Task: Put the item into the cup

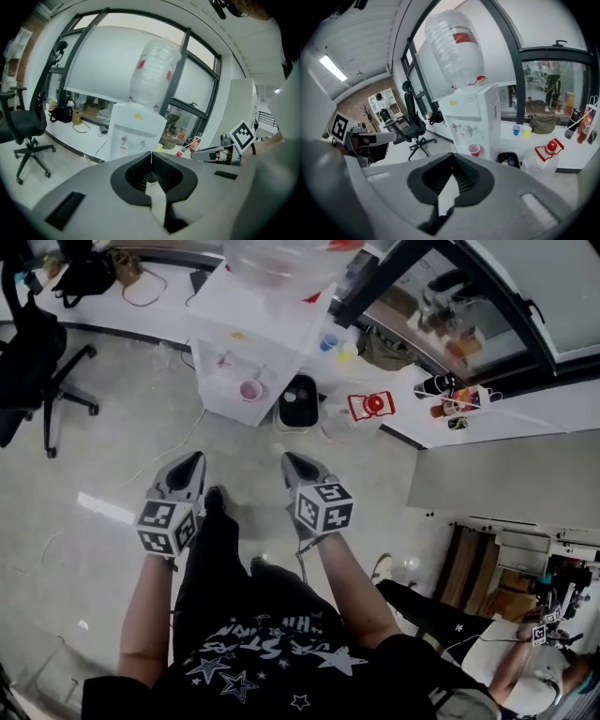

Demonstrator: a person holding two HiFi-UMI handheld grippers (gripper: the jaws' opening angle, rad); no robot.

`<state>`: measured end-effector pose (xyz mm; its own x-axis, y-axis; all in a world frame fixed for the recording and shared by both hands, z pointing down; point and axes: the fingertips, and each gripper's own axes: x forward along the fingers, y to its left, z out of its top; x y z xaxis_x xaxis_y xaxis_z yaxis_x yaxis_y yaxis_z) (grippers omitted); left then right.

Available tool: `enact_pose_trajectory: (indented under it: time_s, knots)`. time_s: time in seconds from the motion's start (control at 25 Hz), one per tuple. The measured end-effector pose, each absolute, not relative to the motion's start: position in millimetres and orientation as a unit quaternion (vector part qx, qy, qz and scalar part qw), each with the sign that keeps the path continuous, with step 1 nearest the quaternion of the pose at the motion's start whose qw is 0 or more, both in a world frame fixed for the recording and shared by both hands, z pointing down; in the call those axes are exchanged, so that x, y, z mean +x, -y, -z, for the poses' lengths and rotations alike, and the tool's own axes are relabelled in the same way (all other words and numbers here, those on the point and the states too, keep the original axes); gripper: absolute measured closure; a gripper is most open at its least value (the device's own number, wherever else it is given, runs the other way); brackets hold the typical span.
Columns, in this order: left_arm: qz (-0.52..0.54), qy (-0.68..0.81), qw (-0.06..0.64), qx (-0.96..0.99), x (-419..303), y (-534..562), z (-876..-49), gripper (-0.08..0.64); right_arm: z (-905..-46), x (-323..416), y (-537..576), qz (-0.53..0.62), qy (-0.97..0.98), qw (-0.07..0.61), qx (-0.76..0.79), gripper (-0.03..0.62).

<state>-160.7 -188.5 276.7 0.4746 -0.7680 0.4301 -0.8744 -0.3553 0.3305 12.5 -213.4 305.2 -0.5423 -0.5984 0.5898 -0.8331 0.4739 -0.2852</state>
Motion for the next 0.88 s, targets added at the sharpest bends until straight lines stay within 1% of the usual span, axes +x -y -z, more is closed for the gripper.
enact_pose_trajectory:
  time_s: [0.32,0.88]
  knots:
    - [-0.116,0.483,0.294,0.817,-195.1,255.5,-329.2,0.551,-354.9,-23.3,286.4,-0.297,0.808,0.23,0.454,0.591]
    - [-0.137,0.441,0.314,0.83,-209.1,340.2,-417.8,0.551,-443.7,-69.8,382.4,-0.321,0.781,0.238,0.479,0.591]
